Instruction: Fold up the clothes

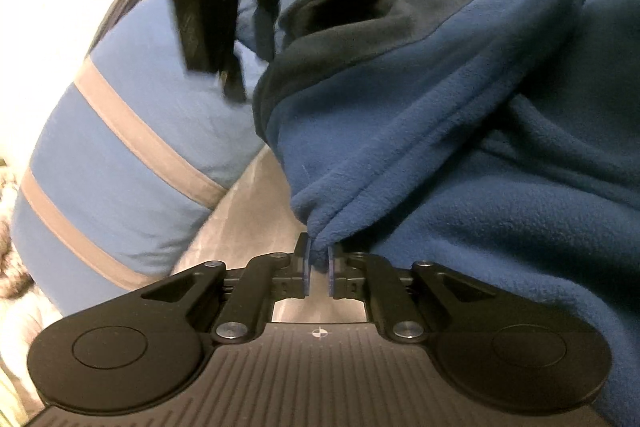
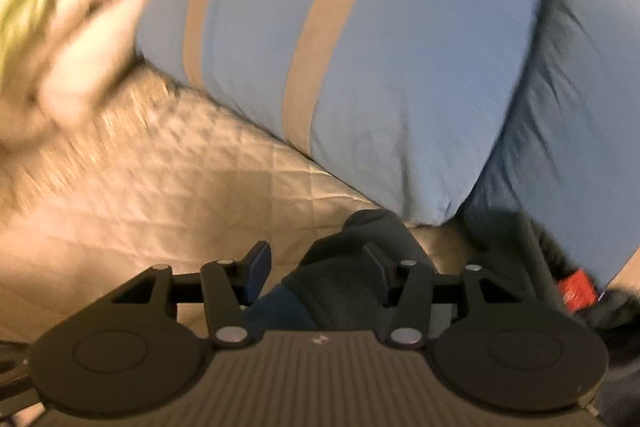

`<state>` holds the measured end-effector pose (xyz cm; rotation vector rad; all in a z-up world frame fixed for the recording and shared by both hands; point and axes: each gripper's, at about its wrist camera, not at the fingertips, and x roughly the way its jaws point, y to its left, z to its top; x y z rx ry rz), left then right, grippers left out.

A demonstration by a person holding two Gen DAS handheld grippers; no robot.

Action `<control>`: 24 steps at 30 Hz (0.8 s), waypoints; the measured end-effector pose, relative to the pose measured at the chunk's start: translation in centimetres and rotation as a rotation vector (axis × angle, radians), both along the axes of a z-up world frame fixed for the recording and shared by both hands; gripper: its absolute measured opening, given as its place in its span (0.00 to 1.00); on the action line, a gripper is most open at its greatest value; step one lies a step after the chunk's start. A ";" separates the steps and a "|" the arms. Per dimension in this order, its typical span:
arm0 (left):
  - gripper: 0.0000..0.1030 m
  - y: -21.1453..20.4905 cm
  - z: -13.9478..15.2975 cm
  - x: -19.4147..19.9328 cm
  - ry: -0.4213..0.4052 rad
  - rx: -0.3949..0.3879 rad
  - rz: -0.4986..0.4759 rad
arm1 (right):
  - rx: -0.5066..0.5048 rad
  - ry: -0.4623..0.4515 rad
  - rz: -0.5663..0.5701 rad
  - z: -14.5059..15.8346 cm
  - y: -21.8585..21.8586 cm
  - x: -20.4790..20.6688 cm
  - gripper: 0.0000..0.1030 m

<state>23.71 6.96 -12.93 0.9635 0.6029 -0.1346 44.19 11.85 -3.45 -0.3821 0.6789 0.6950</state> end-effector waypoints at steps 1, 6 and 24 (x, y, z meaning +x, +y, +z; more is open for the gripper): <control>0.08 -0.2 -0.1 -0.1 -0.010 0.011 -0.009 | -0.045 -0.023 -0.003 -0.3 1.2 -0.3 0.63; 0.08 -1.0 0.0 -0.4 -0.036 0.022 -0.038 | -0.319 -0.063 -0.102 -3.4 6.1 2.1 0.58; 0.06 -2.1 0.3 -0.8 -0.048 0.005 -0.142 | -0.157 -0.051 -0.359 -2.3 -0.8 9.1 0.13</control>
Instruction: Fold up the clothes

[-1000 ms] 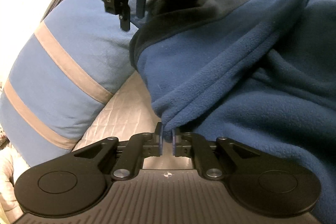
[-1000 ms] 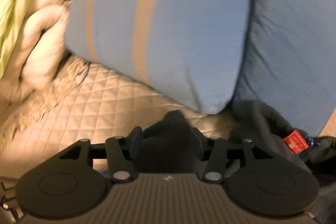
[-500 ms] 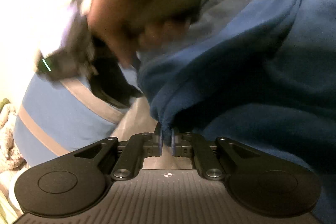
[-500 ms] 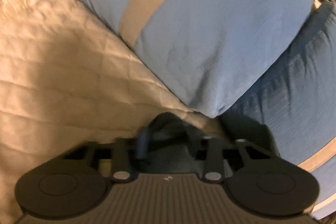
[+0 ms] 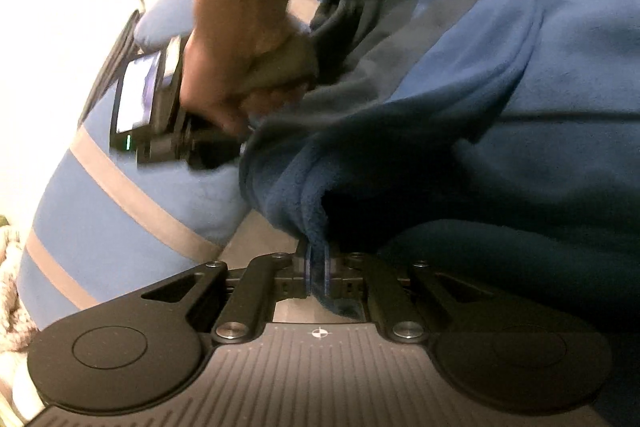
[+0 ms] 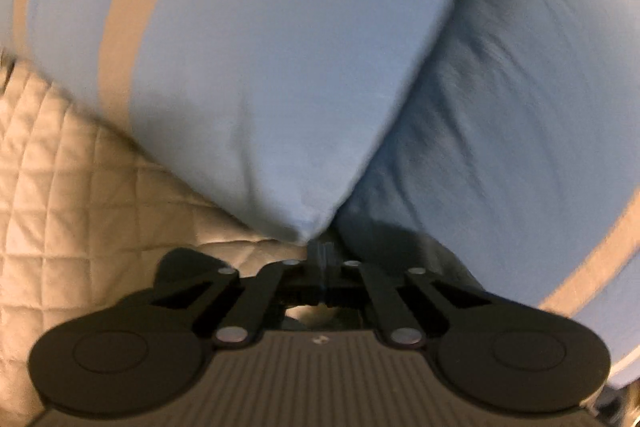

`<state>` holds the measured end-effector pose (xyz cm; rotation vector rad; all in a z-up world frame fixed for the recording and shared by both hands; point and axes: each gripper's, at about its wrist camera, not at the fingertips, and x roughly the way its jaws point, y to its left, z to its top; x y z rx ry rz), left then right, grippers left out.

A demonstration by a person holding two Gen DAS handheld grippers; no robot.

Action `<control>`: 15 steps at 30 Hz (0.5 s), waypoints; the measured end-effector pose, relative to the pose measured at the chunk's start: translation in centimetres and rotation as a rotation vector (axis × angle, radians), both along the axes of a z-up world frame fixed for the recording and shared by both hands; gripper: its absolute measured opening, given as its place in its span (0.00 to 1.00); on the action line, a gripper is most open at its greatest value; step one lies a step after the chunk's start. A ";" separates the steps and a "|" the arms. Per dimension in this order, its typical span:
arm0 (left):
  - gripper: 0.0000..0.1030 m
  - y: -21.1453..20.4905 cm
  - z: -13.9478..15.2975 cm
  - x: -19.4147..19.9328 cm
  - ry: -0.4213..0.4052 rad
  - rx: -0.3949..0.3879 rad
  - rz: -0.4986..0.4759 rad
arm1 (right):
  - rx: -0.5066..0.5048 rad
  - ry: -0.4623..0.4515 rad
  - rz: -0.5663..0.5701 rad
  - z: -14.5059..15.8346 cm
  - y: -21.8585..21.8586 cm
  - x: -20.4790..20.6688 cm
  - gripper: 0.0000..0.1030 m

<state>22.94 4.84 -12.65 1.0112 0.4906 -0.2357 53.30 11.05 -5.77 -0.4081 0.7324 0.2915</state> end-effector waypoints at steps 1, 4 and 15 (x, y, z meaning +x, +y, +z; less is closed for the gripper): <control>0.06 0.1 0.0 0.0 0.005 0.002 0.002 | 0.049 0.020 -0.011 0.4 -1.2 0.1 0.18; 0.06 0.0 -0.2 0.0 0.013 0.027 0.016 | 0.188 0.084 0.004 1.8 -4.8 -0.6 0.40; 0.16 2.4 -2.3 1.2 0.065 0.165 0.223 | 0.421 0.105 0.094 5.3 -21.4 -12.4 0.85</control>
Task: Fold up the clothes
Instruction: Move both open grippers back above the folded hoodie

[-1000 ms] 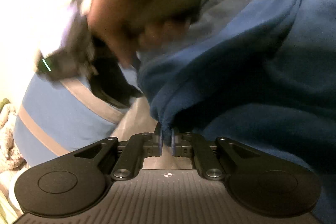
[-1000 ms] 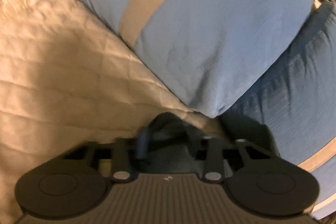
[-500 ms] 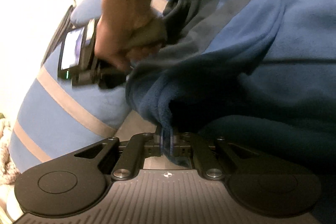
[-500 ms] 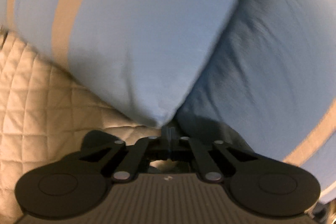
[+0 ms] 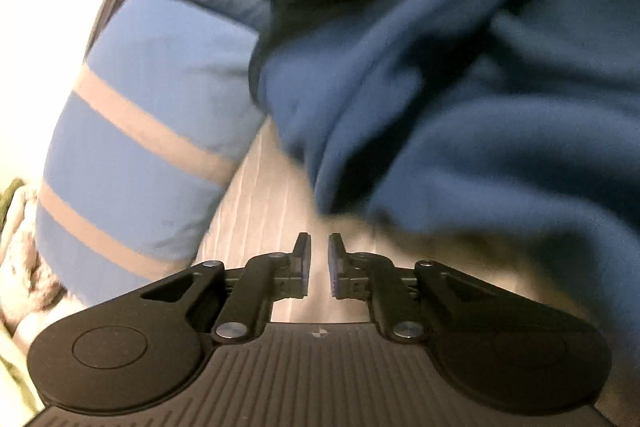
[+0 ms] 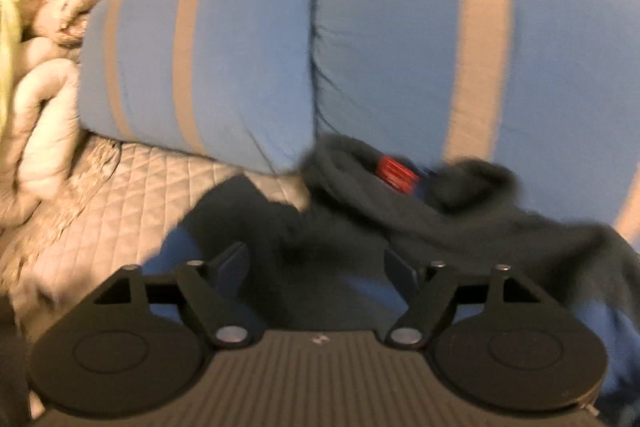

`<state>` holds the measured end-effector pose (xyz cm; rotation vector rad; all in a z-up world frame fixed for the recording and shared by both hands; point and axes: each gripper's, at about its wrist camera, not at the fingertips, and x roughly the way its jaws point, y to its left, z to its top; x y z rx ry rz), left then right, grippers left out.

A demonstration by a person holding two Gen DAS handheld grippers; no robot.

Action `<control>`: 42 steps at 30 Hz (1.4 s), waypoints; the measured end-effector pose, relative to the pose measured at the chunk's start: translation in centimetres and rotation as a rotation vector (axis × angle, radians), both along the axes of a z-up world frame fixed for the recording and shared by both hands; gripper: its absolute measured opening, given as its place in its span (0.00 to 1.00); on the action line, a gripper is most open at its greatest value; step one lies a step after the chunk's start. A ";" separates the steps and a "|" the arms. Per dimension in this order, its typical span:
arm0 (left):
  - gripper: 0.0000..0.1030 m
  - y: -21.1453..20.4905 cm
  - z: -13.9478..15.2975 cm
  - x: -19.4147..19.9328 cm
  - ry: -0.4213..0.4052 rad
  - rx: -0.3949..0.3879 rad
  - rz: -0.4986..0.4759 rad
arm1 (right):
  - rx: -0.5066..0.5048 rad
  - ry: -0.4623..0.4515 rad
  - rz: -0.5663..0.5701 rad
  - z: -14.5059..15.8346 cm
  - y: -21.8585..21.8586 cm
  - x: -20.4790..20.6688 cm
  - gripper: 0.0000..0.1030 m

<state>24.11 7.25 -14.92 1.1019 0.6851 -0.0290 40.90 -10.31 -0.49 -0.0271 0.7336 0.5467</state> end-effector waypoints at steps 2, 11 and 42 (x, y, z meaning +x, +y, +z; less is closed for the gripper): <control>0.28 0.9 1.2 -0.7 -0.050 -0.008 0.045 | 0.006 0.004 0.010 0.1 -3.6 -2.7 0.90; 0.73 5.6 12.3 0.3 -0.095 -0.833 0.130 | 0.061 0.024 -0.091 -1.8 -14.6 -10.4 1.00; 0.59 6.5 8.3 4.1 -0.043 -1.073 0.368 | 0.355 0.103 -0.463 -7.0 -25.8 -11.8 1.00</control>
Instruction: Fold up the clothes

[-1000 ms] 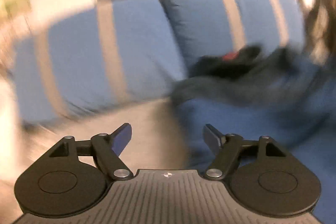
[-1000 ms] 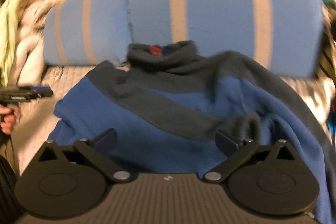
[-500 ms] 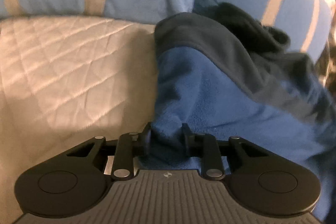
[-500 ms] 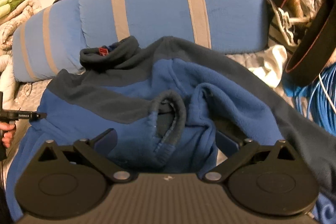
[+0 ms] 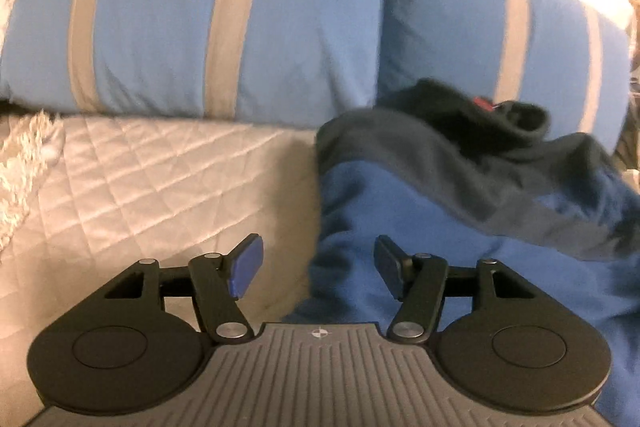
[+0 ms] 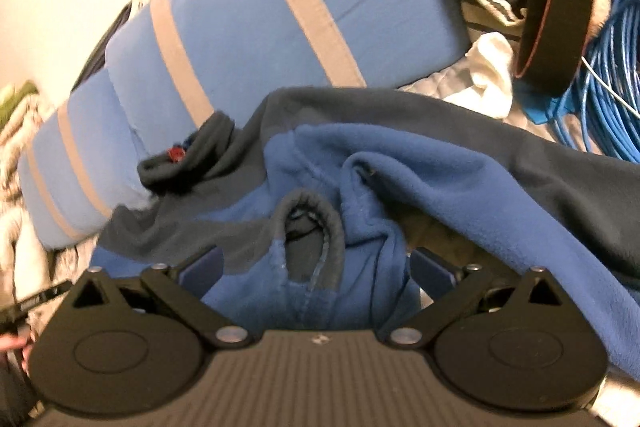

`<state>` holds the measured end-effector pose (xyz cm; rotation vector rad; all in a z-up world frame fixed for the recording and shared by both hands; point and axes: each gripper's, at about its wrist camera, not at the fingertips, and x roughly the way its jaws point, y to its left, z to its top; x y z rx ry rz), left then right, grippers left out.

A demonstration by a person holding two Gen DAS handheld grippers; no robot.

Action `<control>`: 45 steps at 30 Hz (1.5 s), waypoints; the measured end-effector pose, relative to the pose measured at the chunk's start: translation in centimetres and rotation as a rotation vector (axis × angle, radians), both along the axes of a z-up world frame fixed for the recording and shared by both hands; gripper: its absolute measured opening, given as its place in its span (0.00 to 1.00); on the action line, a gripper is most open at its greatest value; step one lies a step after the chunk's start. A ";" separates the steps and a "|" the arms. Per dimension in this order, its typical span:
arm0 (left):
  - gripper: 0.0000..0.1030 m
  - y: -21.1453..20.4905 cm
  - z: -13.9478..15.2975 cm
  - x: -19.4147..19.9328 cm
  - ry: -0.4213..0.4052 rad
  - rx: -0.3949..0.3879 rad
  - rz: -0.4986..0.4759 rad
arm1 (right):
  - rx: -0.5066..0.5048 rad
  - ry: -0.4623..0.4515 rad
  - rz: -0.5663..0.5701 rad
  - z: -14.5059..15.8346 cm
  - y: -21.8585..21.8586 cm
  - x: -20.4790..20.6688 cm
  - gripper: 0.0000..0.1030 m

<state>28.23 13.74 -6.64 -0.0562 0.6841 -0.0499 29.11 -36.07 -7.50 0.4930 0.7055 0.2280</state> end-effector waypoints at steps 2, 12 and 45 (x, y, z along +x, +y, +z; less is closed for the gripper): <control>0.66 -1.0 0.7 -1.2 -0.035 0.013 0.002 | 0.012 -0.005 -0.003 0.1 -0.2 -0.1 1.00; 0.75 -6.8 -1.3 -5.4 0.010 0.052 -0.053 | 0.015 -0.023 -0.016 0.3 -0.5 -0.4 1.00; 1.00 -4.8 -8.3 -7.5 0.008 0.078 0.143 | 0.026 -0.060 -0.037 1.9 -0.9 -2.9 1.00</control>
